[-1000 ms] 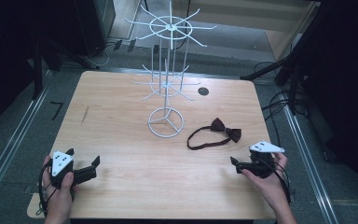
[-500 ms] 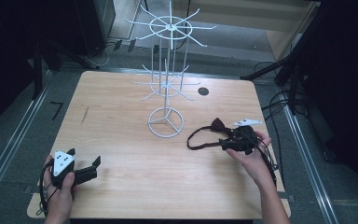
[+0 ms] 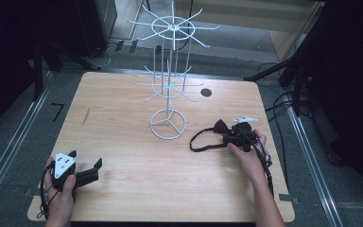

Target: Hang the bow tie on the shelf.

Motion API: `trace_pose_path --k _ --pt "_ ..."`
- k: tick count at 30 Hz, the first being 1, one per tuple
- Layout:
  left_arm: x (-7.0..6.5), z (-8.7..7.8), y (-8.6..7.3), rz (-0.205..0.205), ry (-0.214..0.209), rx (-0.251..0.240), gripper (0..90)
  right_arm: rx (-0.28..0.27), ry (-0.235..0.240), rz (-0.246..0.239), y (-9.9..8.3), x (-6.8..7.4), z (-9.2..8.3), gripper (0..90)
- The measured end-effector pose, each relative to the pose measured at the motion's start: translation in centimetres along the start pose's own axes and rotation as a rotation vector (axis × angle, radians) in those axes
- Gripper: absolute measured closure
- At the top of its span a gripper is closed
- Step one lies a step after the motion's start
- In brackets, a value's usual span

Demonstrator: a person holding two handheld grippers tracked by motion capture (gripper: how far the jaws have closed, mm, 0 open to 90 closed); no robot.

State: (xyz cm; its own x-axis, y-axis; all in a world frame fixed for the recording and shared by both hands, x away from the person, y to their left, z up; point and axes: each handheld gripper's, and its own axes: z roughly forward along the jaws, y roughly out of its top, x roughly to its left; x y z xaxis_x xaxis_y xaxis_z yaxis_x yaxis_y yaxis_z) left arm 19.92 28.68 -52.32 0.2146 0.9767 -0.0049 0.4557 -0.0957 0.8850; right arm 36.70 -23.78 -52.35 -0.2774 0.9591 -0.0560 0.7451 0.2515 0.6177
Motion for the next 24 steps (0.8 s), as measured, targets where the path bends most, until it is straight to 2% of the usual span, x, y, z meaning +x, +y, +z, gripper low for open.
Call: trace_pose_path --k 1,2,3,5,10,14,19,21,24 --pt "-0.01 -0.01 0.00 0.000 0.000 -0.001 5.7 0.004 0.030 0.002 -0.12 -0.06 0.14 34.9" --pt "-0.01 -0.01 0.00 0.000 0.000 -0.001 5.7 0.006 0.052 0.000 -0.13 -0.06 0.16 37.5" --pt "-0.01 -0.01 0.00 0.001 0.000 -0.001 5.7 0.006 0.052 0.000 -0.13 -0.06 0.16 37.5" --pt "-0.02 -0.02 -0.01 0.000 0.000 -0.002 5.9 0.017 0.101 0.001 -0.16 0.00 0.13 46.2" --pt "-0.01 -0.03 -0.01 0.003 -0.001 -0.002 6.0 0.029 0.085 -0.010 -0.22 0.34 -0.07 51.5" --pt "-0.01 -0.04 -0.01 0.003 -0.001 -0.004 6.0 0.035 0.089 0.007 -0.33 0.32 -0.20 54.6" --pt "-0.02 -0.04 -0.02 0.002 -0.001 -0.005 6.0 0.028 0.135 0.047 -0.65 -0.13 -0.48 60.7" --pt "-0.02 -0.05 -0.02 0.003 0.000 -0.004 6.0 0.029 0.143 0.062 -0.78 -0.34 -0.57 61.8" --pt "-0.03 -0.04 -0.02 0.003 0.001 -0.004 6.0 0.030 0.138 0.058 -0.85 -0.31 -0.61 62.9"
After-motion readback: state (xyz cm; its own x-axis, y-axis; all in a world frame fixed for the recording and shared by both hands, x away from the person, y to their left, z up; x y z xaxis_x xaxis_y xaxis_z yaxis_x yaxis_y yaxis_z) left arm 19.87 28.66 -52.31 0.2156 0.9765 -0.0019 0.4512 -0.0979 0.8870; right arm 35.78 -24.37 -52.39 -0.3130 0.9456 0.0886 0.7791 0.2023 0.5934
